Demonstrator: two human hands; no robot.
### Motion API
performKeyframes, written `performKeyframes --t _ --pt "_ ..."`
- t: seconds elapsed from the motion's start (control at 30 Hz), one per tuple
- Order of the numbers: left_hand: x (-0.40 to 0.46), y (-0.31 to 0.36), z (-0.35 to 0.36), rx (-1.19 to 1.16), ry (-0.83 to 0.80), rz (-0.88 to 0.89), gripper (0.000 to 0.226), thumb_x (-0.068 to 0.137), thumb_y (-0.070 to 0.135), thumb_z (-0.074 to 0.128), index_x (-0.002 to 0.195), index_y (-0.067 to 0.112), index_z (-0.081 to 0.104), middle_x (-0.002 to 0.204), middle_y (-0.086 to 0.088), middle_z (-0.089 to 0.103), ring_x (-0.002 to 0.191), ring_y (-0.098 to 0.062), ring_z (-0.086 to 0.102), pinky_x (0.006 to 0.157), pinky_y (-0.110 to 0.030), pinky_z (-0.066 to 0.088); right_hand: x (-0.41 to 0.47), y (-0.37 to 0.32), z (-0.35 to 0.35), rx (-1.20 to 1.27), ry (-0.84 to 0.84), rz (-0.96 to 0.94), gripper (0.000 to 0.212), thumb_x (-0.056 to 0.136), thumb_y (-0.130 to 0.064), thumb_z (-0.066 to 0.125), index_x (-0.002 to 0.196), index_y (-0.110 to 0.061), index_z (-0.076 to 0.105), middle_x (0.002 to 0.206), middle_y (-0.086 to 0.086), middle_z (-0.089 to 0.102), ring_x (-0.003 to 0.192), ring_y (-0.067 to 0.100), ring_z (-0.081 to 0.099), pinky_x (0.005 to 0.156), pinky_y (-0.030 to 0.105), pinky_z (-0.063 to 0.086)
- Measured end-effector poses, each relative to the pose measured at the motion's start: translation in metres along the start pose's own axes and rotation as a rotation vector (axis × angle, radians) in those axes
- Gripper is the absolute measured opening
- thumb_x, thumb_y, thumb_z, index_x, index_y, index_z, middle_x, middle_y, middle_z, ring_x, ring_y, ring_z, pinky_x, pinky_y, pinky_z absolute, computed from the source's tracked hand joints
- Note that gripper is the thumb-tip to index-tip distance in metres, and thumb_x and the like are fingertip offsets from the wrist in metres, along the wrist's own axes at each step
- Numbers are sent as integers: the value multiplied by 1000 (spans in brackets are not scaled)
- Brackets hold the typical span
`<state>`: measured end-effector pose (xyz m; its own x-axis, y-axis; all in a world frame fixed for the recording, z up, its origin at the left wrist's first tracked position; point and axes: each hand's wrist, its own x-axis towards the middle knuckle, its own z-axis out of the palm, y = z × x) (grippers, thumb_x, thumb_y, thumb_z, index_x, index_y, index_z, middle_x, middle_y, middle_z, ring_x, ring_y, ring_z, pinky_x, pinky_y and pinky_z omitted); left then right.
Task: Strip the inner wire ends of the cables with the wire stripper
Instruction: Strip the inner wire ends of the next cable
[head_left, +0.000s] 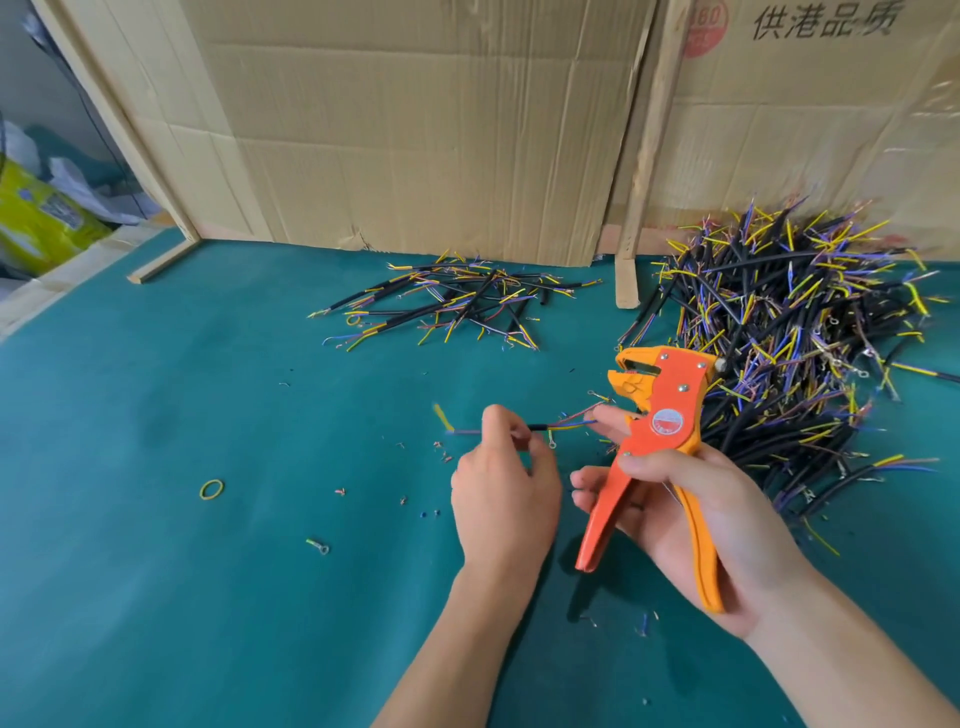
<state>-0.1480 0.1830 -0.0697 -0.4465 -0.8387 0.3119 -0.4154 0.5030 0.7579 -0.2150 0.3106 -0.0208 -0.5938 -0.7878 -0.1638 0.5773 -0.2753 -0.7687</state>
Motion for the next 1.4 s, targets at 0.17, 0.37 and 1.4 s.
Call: performKeyframes --t 0.17,0.37,1.4 --pt "14 -7 -8 -770 114 -282 6 98 12 58 92 12 55 90 -2 75 85 -17 75 73 -36 62 -4 3 3 -42 -54 101 53 68 2 68 121 6 67 120 35 64 78 41 71 71 44 61" --pt "22 -11 -14 -1018 70 -366 17 98 0 56 113 6 54 86 -9 77 70 -20 75 57 -21 54 -8 10 8 -255 -201 357 67 64 -9 80 126 6 60 99 42 63 75 45 67 70 47 58" --pt "8 2 -13 -796 -386 34 22 88 23 71 109 27 71 80 3 64 55 -16 54 52 -20 43 2 -15 -18 -107 -157 -28 46 80 -5 62 126 -3 67 132 20 65 78 39 70 71 42 58"
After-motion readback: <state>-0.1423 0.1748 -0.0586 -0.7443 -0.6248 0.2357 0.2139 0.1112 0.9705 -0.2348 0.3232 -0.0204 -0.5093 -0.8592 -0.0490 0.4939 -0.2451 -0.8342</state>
